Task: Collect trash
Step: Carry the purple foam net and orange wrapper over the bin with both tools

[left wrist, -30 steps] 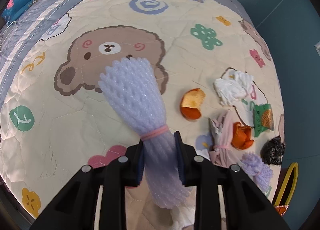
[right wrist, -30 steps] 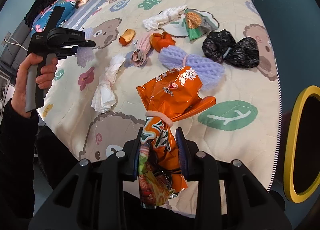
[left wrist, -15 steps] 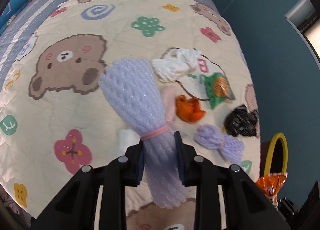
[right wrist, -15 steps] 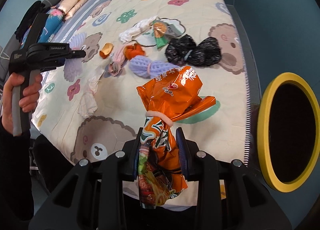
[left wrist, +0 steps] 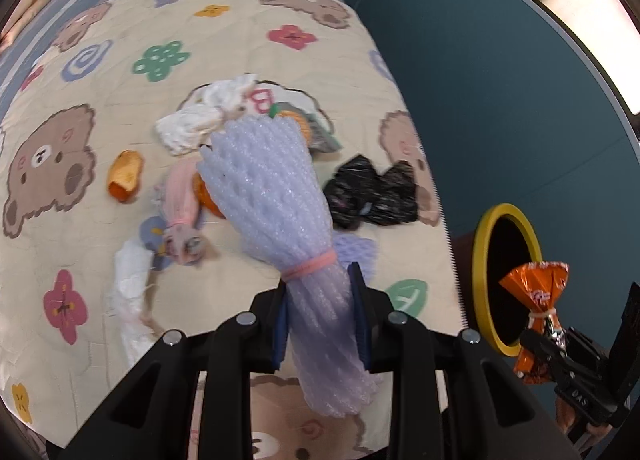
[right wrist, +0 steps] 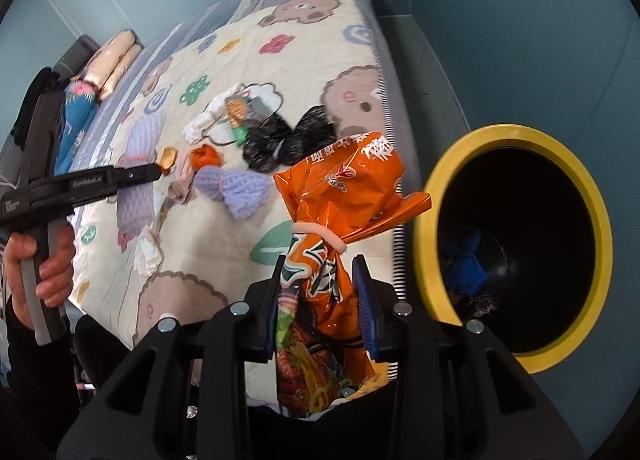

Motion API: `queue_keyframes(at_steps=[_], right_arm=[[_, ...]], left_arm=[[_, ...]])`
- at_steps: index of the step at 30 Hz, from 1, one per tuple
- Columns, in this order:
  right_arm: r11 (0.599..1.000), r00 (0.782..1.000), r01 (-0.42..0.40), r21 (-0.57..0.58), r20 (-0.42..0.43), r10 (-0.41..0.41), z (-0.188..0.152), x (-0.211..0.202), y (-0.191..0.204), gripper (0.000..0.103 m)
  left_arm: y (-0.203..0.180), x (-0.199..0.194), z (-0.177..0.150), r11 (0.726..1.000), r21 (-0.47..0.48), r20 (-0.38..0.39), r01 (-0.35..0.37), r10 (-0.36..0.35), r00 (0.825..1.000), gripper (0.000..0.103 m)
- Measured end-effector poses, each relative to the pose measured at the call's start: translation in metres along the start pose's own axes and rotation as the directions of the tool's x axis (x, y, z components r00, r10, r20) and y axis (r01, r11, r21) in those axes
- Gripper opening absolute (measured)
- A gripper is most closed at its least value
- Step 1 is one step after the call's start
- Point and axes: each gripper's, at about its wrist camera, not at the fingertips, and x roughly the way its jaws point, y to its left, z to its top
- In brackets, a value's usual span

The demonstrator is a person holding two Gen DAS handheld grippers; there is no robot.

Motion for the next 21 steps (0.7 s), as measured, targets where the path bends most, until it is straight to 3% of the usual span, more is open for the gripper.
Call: queue_keyframes(at_steps=[21], right_arm=[[0.971,0.994,0.075,0.228,0.056,-0.090,0.004,-0.036,-0.124,0.032]], left_arm=[[-0.158,0.039,-0.012,0.962,0.237,-0.084,0.137,-0.120,0.989,0.025]])
